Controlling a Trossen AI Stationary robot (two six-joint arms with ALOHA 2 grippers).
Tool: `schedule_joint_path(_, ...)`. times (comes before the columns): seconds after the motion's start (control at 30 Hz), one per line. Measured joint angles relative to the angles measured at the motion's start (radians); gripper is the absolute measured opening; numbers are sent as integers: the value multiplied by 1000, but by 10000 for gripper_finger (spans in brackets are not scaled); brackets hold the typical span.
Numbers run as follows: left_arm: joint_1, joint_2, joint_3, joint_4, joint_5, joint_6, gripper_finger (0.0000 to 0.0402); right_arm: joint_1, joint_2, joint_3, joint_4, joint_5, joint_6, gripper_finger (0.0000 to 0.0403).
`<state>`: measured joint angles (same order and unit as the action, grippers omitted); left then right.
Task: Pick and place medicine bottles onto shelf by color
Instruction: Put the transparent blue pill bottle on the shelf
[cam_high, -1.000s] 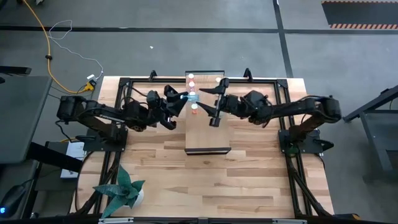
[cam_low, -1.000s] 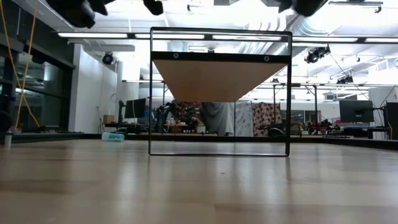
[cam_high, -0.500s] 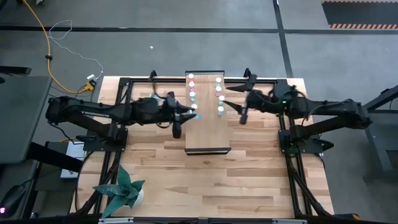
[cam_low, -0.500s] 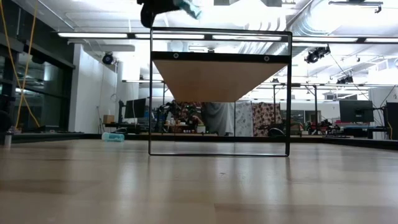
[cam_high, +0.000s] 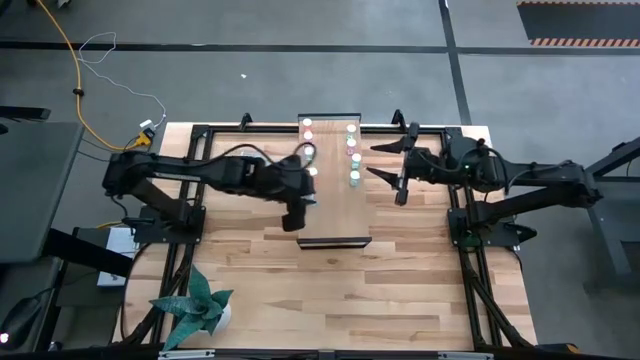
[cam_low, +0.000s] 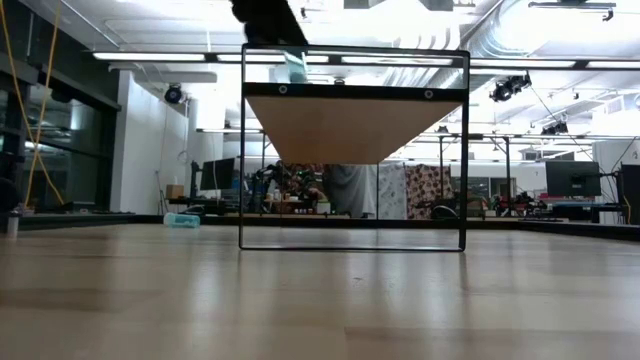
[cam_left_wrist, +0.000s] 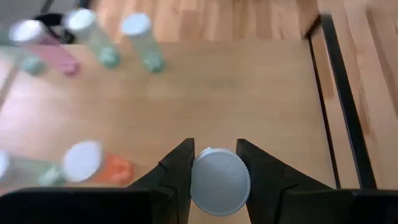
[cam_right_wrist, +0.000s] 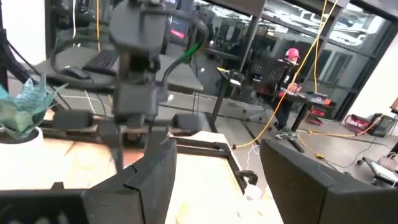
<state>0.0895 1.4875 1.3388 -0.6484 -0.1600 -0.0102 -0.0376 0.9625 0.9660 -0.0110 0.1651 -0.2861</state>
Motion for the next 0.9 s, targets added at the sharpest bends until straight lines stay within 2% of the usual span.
schedule_joint_path(0.1, -1, 63, 52, -60, 16, 61, 98, 0, 13, 0, 3, 1, -1, 222)
schedule_joint_path(0.33, -10, 143, 91, -57, 24, 196, 108, -1, 26, 0, 8, 2, 0, 222)
schedule_joint_path(0.9, -6, 159, 92, -66, 18, 224, 113, -1, 25, 0, -7, 7, 24, 222)
